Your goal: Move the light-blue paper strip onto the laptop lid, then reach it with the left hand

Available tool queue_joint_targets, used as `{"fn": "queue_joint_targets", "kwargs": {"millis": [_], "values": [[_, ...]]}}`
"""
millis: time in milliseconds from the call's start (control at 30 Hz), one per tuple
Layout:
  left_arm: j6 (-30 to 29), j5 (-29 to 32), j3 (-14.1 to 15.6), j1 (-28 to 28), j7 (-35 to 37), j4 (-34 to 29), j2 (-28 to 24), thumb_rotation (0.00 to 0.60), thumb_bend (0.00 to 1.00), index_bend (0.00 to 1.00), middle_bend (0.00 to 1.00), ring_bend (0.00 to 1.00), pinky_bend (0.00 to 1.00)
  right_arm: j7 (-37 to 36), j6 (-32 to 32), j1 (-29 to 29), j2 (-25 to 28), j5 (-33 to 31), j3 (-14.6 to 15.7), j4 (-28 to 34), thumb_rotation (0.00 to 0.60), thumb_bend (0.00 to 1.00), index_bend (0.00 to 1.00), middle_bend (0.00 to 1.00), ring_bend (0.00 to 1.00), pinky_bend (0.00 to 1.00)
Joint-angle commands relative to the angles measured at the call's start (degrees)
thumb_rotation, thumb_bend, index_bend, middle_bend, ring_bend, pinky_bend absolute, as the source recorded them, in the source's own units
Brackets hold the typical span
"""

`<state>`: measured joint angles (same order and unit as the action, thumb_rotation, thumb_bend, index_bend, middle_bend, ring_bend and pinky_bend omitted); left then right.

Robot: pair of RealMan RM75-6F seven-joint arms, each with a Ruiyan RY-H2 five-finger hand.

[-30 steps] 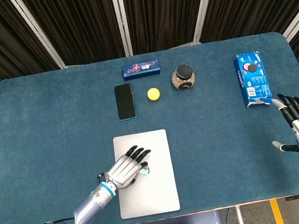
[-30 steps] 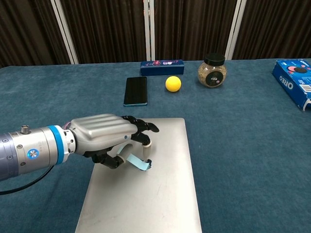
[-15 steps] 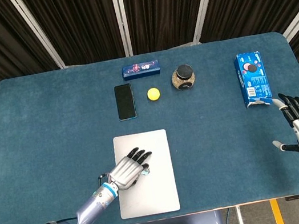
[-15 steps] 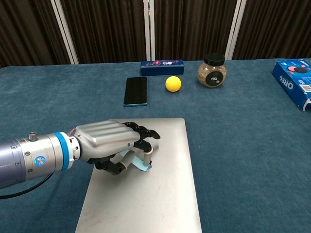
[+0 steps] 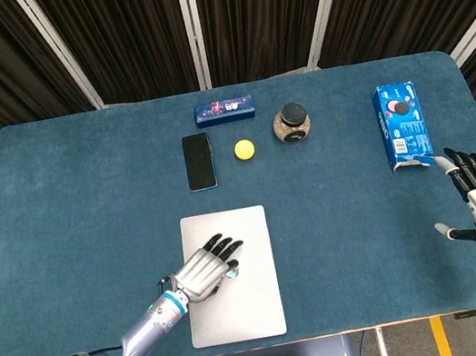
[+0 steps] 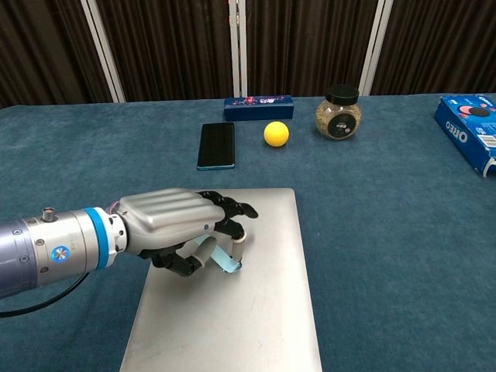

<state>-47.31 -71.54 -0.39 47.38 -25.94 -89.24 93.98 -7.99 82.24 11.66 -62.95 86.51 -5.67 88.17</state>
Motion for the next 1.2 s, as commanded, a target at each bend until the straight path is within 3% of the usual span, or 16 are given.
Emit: {"fn": "queue_joint_targets", "kwargs": {"millis": [33, 1200], "values": [[0.1, -0.2, 0.5, -0.2, -0.1, -0.5, -0.3, 0.6, 0.92, 0.34, 0.0, 0.0, 0.0, -0.1, 0.0, 0.0, 0.0, 0.0, 0.0, 0.0, 0.6, 0.0, 0.0, 0.0, 0.0, 0.0], [0.1, -0.4, 0.8, -0.2, -1.1, -0.1, 0.4, 0.6, 0.92, 0.34, 0.0, 0.0, 0.0, -0.9, 0.2, -0.3, 0.5, 0.1, -0.4, 0.1, 0.6, 0.0, 0.0, 0.0, 0.0, 0.0]]}}
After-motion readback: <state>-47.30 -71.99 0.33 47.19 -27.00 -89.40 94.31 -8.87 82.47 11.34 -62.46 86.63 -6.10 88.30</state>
